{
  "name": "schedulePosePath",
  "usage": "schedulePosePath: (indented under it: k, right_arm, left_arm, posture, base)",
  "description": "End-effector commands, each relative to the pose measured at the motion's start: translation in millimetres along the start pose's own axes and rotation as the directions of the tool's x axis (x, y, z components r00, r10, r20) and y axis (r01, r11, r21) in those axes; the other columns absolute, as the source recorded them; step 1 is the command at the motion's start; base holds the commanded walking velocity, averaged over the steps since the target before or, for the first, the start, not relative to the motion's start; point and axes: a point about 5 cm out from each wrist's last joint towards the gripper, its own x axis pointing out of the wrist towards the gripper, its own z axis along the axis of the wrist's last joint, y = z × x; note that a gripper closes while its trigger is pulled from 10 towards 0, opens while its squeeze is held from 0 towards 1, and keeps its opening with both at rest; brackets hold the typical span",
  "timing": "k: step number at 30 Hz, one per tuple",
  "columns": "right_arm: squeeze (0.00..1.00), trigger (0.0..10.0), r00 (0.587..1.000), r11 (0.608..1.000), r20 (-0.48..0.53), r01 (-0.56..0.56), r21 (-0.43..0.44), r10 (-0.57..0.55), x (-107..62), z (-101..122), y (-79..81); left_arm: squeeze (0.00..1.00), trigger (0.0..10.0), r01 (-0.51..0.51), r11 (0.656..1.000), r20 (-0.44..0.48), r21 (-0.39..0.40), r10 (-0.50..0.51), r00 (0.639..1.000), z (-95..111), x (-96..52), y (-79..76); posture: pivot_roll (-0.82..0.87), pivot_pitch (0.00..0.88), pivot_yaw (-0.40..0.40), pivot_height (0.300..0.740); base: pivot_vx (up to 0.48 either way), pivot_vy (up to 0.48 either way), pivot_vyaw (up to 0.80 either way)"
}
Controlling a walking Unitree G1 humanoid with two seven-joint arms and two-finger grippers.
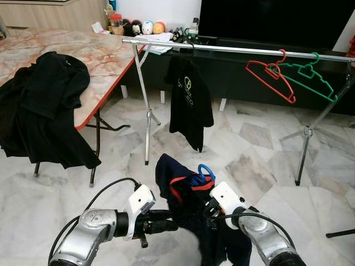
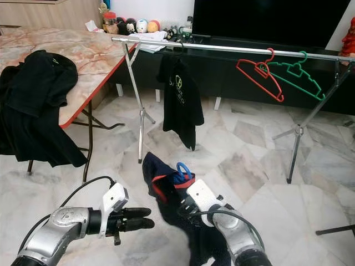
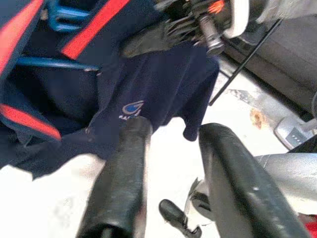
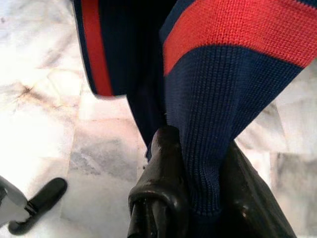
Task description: Hang hanger
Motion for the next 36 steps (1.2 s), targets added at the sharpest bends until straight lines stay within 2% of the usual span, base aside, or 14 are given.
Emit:
schedulePosePath:
  k: [1, 3, 5, 11, 15, 17, 22, 25, 28, 36]
  right_arm:
    - [0.0, 0.0, 0.997, 0.996, 0.036, -0.067, -0.064, 0.07, -3.1, 1.7, 1.2]
    - [0.0, 0.0, 0.989, 0.977, 0.014, -0.146, -0.155, 0.15, -10.0, -5.7, 2.4]
    - [0.0, 0.0, 0.979, 0.96, 0.002, -0.2, -0.196, 0.205, -16.6, -11.4, 1.3]
    - [0.0, 0.0, 0.951, 0.919, -0.029, -0.304, -0.249, 0.307, -37.2, -24.8, -11.5]
    - [0.0, 0.0, 0.943, 0.909, -0.028, -0.329, -0.256, 0.333, -40.0, -26.1, -11.8]
    - [0.0, 0.0, 0.928, 0.884, -0.047, -0.367, -0.291, 0.37, -40.5, -27.1, -9.1]
    - [0.0, 0.0, 0.898, 0.855, -0.031, -0.428, -0.293, 0.439, -39.6, -25.1, -0.9]
    - [0.0, 0.0, 0.872, 0.831, -0.003, -0.468, -0.3, 0.49, -40.3, -21.6, 4.0]
    - [0.0, 0.0, 0.848, 0.811, -0.004, -0.509, -0.288, 0.53, -41.6, -22.0, 6.7]
    - [0.0, 0.0, 0.831, 0.791, 0.016, -0.523, -0.318, 0.556, -36.8, -13.1, 10.1]
  left_arm:
    - [1.0, 10.0, -0.03, 0.999, -0.016, 0.027, 0.03, 0.999, -1.4, -7.7, 2.7]
    - [1.0, 10.0, -0.044, 0.998, -0.028, 0.038, 0.045, 0.999, -1.5, -13.3, 4.2]
    - [1.0, 10.0, -0.055, 0.997, -0.042, 0.045, 0.057, 0.997, -2.0, -20.1, 5.7]
    - [1.0, 10.0, -0.174, 0.977, -0.044, 0.124, 0.18, 0.983, 6.6, -42.8, 25.1]
    - [1.0, 10.0, -0.175, 0.976, -0.037, 0.132, 0.181, 0.983, 9.7, -44.6, 27.0]
    - [1.0, 10.0, -0.117, 0.984, -0.043, 0.133, 0.123, 0.991, 11.5, -42.5, 23.2]
    - [1.0, 10.0, -0.098, 0.984, -0.064, 0.147, 0.109, 0.992, 9.4, -39.4, 26.5]
    - [1.0, 10.0, -0.064, 0.978, -0.114, 0.199, 0.089, 0.989, 6.7, -34.5, 27.6]
    - [1.0, 10.0, 0.02, 0.983, -0.073, 0.18, -0.007, 0.997, 12.9, -23.3, 17.9]
    - [1.0, 10.0, 0.179, 0.968, -0.11, 0.177, -0.161, 0.981, 9.6, -8.9, 4.7]
  posture:
    - [0.06, 0.062, -0.007, 0.74]
    - [0.06, 0.059, -0.008, 0.74]
    - [0.06, 0.054, -0.011, 0.74]
    - [0.06, 0.046, -0.008, 0.74]
    - [0.06, 0.048, -0.008, 0.74]
    - [0.06, 0.062, -0.009, 0.74]
    - [0.06, 0.072, -0.007, 0.74]
    - [0.06, 0.075, -0.004, 0.74]
    - [0.05, 0.084, -0.002, 0.74]
    - [0.05, 0.089, -0.004, 0.74]
  base:
    - [0.0, 0.0, 0.0]
    - [0.0, 0.0, 0.0]
    - [0.0, 0.0, 0.0]
    - [0.0, 0.0, 0.0]
    - [0.0, 0.0, 0.0]
    - [0.0, 0.0, 0.0]
    - [0.0, 0.0, 0.0]
    - [0.0, 0.0, 0.0]
    - [0.0, 0.0, 0.0]
    - [0.0, 0.0, 0.0]
